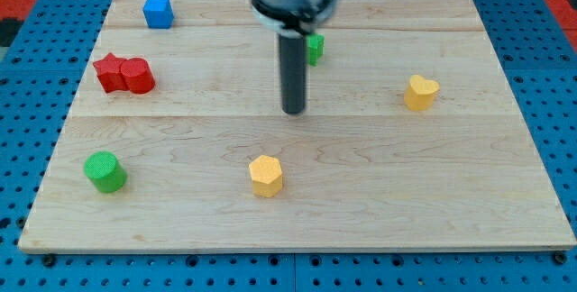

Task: Place the yellow blocks to the right of the blue triangle

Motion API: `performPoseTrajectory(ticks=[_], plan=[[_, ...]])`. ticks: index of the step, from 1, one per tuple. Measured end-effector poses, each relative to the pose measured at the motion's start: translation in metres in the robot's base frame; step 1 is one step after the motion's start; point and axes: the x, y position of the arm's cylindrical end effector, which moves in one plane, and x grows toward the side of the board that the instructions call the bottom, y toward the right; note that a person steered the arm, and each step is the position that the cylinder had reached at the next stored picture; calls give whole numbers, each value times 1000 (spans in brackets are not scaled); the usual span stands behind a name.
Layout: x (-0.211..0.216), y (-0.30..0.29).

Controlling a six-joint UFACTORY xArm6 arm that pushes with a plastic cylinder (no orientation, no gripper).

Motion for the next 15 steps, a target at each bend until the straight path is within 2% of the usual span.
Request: performPoseTrajectory(ticks=[1,2,5,6,7,8,10,11,12,13,15], plan=[[0,93],[-4,137],[-94,148],[-142,148],[-148,156],[-127,156],[-153,191],[-181,177],[-184,177],[-169,177],[42,156]])
